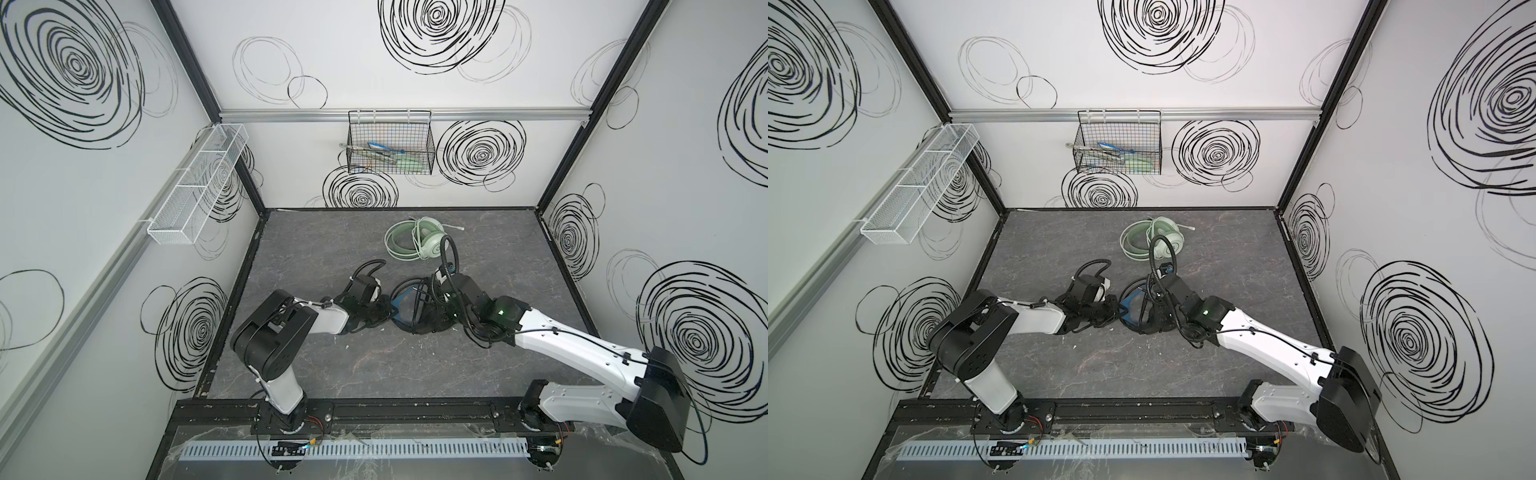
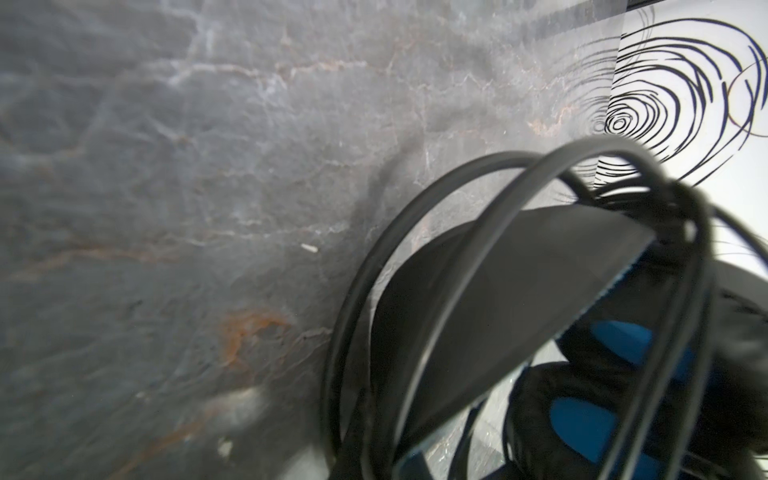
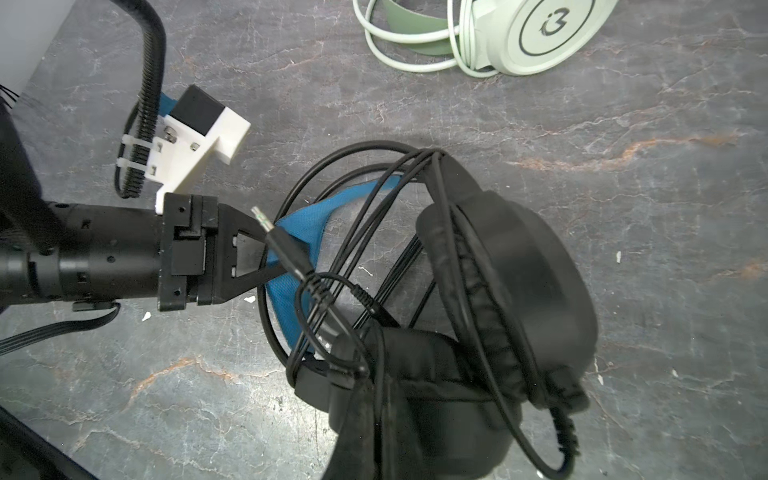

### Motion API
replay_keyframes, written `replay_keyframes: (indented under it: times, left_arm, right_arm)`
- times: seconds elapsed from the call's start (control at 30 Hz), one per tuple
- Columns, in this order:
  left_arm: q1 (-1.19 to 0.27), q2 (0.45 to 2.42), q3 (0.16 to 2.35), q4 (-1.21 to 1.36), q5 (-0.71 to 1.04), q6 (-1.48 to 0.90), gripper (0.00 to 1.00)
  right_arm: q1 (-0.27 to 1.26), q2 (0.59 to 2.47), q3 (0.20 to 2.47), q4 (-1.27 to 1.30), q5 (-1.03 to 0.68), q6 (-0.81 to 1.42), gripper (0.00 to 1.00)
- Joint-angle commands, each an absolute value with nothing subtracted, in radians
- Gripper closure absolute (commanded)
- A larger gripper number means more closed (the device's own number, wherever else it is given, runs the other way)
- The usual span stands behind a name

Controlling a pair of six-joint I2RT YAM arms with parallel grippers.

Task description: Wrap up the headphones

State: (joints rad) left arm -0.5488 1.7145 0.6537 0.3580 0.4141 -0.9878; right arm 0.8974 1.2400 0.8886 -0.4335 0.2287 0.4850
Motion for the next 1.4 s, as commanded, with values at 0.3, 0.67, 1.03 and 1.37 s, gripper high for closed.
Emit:
replay_keyframes:
  times: [0.3, 0.67, 1.03, 1.37]
  left_arm:
    - [-0.597, 1.695, 0.661, 0.366, 0.42, -0.927, 1.0]
    - [-0.592, 1.709, 0.684, 0.36, 0.419, -0.919, 1.0]
    - [-0.594, 1.712, 0.684, 0.361, 0.431, -0.908, 1.0]
    - [-0.605, 1.71, 0.674, 0.36, 0.451, -0.9, 1.0]
  right_arm:
    - [0.804, 1.489, 1.056, -0.587, 0.342, 0.516, 1.0]
    - [0.788, 1.679, 1.123, -0.621, 0.268, 0.482, 1.0]
    - [0.747, 1.788, 1.141, -0.502, 0.113, 0.505, 1.0]
    - [0.729, 1.739, 1.062, -0.322, -0.012, 0.567, 0.88]
